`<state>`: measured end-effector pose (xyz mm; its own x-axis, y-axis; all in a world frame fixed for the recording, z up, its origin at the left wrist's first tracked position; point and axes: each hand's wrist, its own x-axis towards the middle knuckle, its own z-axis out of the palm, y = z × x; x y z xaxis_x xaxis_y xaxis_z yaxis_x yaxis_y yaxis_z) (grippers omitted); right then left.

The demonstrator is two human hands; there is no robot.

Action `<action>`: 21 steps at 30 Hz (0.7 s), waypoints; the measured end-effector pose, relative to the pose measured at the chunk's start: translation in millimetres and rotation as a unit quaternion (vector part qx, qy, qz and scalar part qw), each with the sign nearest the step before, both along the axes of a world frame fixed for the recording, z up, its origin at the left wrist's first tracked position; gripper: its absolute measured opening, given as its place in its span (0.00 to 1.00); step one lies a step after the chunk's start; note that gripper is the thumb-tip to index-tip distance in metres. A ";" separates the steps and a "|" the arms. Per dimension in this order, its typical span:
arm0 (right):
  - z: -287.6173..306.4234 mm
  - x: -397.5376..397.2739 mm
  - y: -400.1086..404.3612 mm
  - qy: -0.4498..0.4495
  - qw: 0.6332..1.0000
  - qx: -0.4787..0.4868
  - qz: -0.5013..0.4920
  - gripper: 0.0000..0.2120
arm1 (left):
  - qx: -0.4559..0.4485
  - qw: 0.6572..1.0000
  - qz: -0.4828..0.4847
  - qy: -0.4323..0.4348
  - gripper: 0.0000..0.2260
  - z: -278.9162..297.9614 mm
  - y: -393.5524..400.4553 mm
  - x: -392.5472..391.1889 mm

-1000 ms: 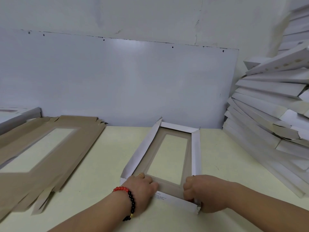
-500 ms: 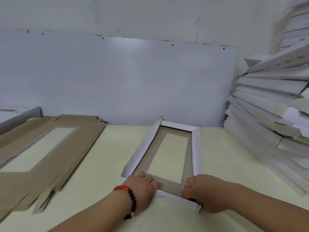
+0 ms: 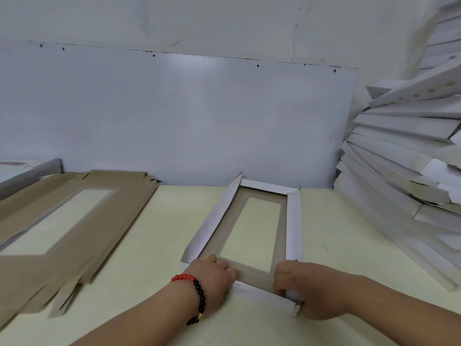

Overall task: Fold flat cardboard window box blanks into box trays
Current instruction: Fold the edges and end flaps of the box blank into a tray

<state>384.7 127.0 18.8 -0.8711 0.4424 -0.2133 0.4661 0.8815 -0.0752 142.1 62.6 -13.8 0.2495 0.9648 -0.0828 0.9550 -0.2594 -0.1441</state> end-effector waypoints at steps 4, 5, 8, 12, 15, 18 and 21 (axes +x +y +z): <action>-4.7 6.4 -0.3 0.009 0.997 0.067 0.035 0.11 | 0.008 1.000 -0.002 -0.010 0.17 1.0 -2.1 1.8; -6.3 7.1 -0.4 0.002 0.996 0.084 0.042 0.11 | 0.015 1.000 -0.006 -0.017 0.16 0.6 -3.5 5.1; -8.0 0.7 -1.6 -0.004 0.995 0.091 0.051 0.10 | 0.051 0.998 -0.040 -0.025 0.13 -8.8 -7.5 28.4; -8.6 -15.4 -2.9 -0.011 0.993 0.091 0.072 0.09 | 0.083 0.993 -0.069 -0.052 0.13 -17.2 -11.3 64.5; -9.6 -11.6 4.1 0.010 0.997 0.062 0.046 0.09 | 0.116 0.987 -0.088 -0.070 0.11 -13.6 -11.9 59.3; -9.6 -2.1 23.2 0.014 0.995 0.095 0.002 0.10 | 0.064 0.985 -0.130 -0.095 0.12 -17.1 -10.4 45.5; -12.0 1.7 40.4 0.008 0.991 0.125 -0.038 0.10 | 0.041 0.982 -0.144 -0.111 0.11 -13.9 -12.2 25.1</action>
<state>386.4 167.4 6.8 -0.8354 0.5444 -0.0752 0.5325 0.8357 0.1341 167.1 50.3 -27.7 0.5169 0.8524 0.0788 0.8536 -0.5201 0.0273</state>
